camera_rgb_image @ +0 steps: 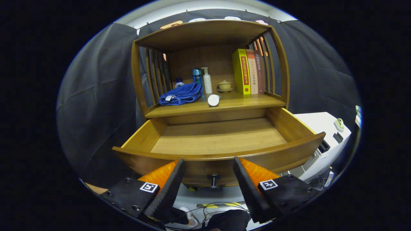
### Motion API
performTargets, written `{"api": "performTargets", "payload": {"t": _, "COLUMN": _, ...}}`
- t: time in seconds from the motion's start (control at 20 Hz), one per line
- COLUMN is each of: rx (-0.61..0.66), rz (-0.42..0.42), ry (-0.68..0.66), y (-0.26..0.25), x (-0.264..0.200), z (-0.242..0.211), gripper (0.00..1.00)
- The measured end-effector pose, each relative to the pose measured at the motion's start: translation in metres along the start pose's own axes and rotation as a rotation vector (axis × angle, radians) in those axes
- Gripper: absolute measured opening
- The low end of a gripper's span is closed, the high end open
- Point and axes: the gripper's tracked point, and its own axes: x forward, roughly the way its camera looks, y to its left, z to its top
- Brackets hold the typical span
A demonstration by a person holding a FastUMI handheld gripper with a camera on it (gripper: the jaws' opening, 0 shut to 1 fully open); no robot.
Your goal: Pull open the drawer, take out the items inside it, and place them on the countertop above the cabinet.
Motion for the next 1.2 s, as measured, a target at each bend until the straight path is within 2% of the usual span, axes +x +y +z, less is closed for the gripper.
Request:
{"api": "performTargets", "payload": {"t": 0.2, "rx": 0.011, "rz": -0.022, "ry": -0.010, "y": -0.002, "x": 0.009, "z": -0.008, "gripper": 0.98}}
{"api": "performTargets", "payload": {"t": 0.65, "rx": -0.047, "rz": -0.102, "ry": -0.084, "y": -0.004, "x": 0.018, "z": -0.006, "gripper": 0.98}}
{"api": "performTargets", "payload": {"t": 0.9, "rx": -0.113, "rz": -0.131, "ry": -0.112, "y": -0.009, "x": 0.036, "z": 0.011, "gripper": 0.99}}
{"api": "performTargets", "payload": {"t": 1.2, "rx": -0.112, "rz": -0.125, "ry": -0.132, "y": -0.010, "x": 0.072, "z": 0.034, "gripper": 0.99}}
